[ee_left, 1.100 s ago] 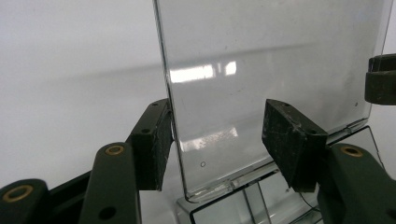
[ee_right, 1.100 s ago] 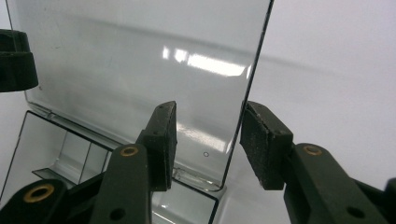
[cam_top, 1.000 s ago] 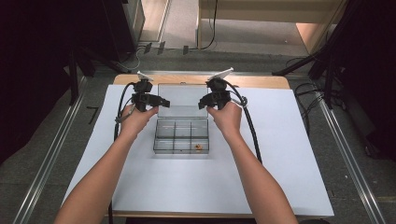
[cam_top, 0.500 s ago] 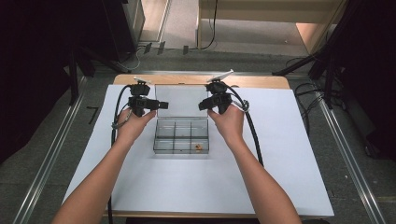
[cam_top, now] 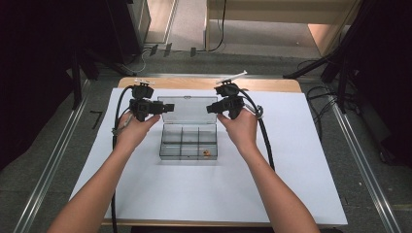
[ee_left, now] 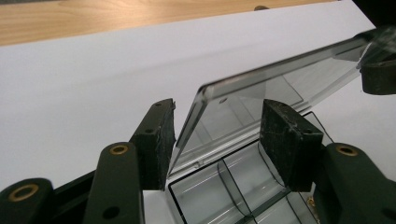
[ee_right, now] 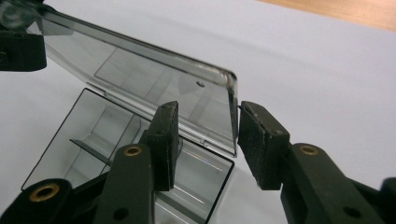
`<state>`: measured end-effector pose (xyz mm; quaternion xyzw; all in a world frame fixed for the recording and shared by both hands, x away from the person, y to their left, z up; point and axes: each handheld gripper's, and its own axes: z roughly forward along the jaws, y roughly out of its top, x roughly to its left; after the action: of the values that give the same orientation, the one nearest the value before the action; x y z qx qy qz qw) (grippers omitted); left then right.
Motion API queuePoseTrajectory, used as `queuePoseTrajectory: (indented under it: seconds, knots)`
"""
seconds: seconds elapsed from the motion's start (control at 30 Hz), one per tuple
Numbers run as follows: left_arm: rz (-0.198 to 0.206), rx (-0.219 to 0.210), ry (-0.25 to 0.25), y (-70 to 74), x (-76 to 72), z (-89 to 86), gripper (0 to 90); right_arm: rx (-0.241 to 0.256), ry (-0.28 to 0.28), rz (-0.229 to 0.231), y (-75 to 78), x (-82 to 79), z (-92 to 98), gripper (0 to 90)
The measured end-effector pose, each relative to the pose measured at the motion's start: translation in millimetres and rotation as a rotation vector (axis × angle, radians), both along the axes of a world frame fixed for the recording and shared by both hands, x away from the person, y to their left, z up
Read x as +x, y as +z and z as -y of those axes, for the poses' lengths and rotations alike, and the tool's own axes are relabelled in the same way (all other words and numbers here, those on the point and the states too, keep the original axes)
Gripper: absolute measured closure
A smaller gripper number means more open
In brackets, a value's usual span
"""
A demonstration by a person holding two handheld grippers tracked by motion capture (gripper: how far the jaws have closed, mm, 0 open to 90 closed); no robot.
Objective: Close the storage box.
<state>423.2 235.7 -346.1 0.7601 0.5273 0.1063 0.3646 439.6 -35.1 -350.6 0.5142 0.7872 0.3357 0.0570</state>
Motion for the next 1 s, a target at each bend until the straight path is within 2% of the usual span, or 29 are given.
queuePoseTrajectory:
  seconds: [0.1, 0.2, 0.4, 0.63, 0.83, 0.93, 1.0]
  knots:
    - [0.013, 0.012, -0.012, 8.2, -3.7, 0.5, 47.5, -0.002, 0.01, 0.016, 7.6, -3.4, 2.0, 61.5]
    - [0.022, -0.004, -0.018, 14.2, -7.6, -0.4, 47.1, 0.003, 0.021, 0.031, 14.9, -6.6, 3.9, 62.8]
    - [0.011, 0.009, -0.04, 16.0, -13.4, -0.8, 45.5, -0.011, 0.042, 0.046, 21.7, -14.5, 4.7, 63.8]
    - [0.026, -0.001, -0.049, 11.1, -25.8, -3.5, 43.6, 0.001, 0.059, 0.064, 21.6, -27.9, 8.0, 62.9]
    - [0.037, 0.001, -0.051, 11.6, -36.0, -5.2, 42.6, 0.006, 0.072, 0.059, 19.3, -36.1, 10.4, 62.8]
    - [0.05, 0.016, -0.058, 9.2, -41.5, -4.8, 41.2, 0.01, 0.081, 0.064, 16.8, -41.5, 11.6, 62.1]
    - [0.044, 0.018, -0.066, 6.2, -45.9, -3.8, 41.0, 0.009, 0.085, 0.062, 13.9, -45.0, 12.1, 62.0]
